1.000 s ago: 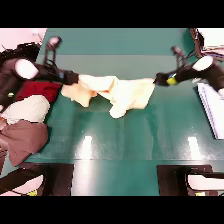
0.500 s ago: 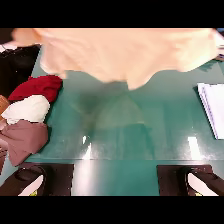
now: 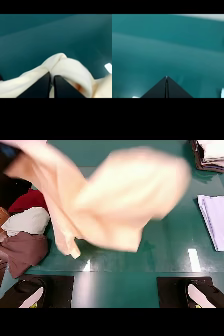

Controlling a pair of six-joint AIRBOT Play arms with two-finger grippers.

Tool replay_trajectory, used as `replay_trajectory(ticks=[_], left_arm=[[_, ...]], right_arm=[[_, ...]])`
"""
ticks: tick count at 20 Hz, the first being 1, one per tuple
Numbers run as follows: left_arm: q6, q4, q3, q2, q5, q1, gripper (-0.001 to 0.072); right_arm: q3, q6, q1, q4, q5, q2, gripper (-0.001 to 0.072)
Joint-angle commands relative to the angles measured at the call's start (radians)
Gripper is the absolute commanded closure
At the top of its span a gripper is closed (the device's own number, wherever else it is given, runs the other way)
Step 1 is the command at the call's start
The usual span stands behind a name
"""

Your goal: Fold the shirts.

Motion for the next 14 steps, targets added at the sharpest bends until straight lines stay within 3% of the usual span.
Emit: replay_trajectory(ticks=[1,5,9,10,11,12,14], left_arm=[[-0.013,-0.04,-0.241,-0.023,-0.096,-0.001,0.0684],[-0.004,-0.095,-0.626,-0.025,0.032,-0.001,0.0683],[-0.031,0.021,-0.746,-0.024,0.08,0.0,0.0683],[-0.031,0.02,-0.742,-0.024,0.09,0.0,0.0682],[-0.031,0.02,-0.739,-0.024,0.107,0.0,0.0683],[-0.032,0.017,-0.738,-0.024,0.124,0.0,0.0683],[-0.034,0.013,-0.738,-0.024,0.123,0.0,0.0681]], right_arm=[[-0.132,0.019,0.061,0.015,0.153,-0.1,0.0699],[-0.4,0.023,0.204,0.018,0.025,-0.172,0.0699],[-0.537,0.016,0.294,0.133,-0.053,-0.254,0.0689],[-0.56,-0.01,0.303,0.183,-0.045,-0.276,0.0571],[-0.585,-0.038,0.312,0.24,-0.033,-0.306,0.0349],[-0.606,-0.05,0.325,0.278,-0.014,-0.335,0.0247],[-0.665,-0.071,0.37,0.309,0.01,-0.377,0.0248]])
